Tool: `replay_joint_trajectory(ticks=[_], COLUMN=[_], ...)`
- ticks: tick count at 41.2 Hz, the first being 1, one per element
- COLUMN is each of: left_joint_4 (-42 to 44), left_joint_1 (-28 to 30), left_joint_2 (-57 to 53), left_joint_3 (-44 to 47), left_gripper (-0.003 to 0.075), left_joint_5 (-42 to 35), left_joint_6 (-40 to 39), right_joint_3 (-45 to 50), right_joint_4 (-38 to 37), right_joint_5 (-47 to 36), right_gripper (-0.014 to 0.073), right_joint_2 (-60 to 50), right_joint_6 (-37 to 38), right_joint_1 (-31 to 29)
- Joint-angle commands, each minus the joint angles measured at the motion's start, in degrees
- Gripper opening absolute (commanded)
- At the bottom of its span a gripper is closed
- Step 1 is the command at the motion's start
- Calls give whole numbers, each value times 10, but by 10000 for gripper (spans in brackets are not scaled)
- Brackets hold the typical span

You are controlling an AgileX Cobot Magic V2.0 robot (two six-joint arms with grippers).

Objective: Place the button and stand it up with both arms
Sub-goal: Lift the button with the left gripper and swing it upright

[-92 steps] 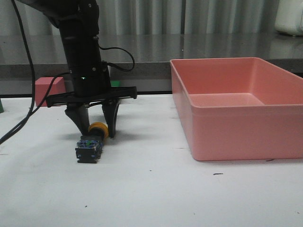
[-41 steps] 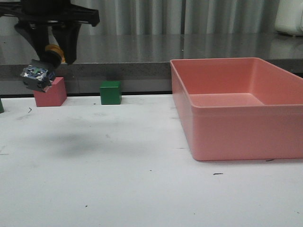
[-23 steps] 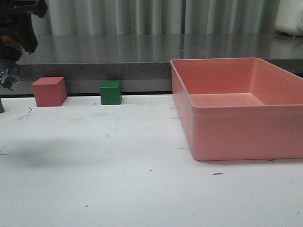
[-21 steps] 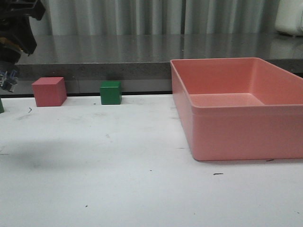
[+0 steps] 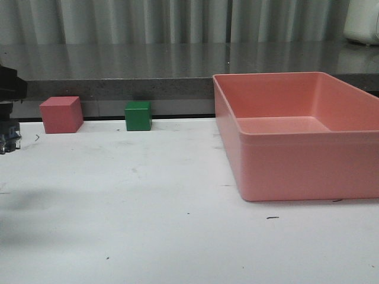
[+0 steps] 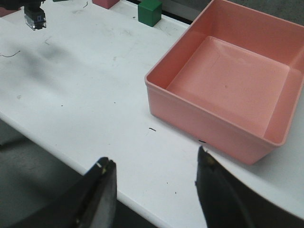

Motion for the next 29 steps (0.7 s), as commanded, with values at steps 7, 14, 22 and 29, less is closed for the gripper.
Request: replay_joint_trajectory(ticks=[7, 14, 22, 29], left_joint_4=[-3, 11, 13, 15], left_joint_1=[28, 28, 28, 28], left_joint_2=[-3, 51, 111, 158], left_joint_3=[10, 11, 11, 11], left_gripper=[242, 242, 242, 242], left_joint_5=[-174, -241, -307, -370], left_joint_6=[1, 1, -8, -9], right_joint_3=[-12, -12, -12, -12], right_joint_4=[-8, -8, -8, -8], right_joint_5=[-39, -39, -39, -39], right_gripper=[402, 402, 402, 402], right_joint_2=[6, 6, 6, 6], right_joint_6=[-7, -7, -7, -7], right_joint_1=[-3, -3, -3, -3])
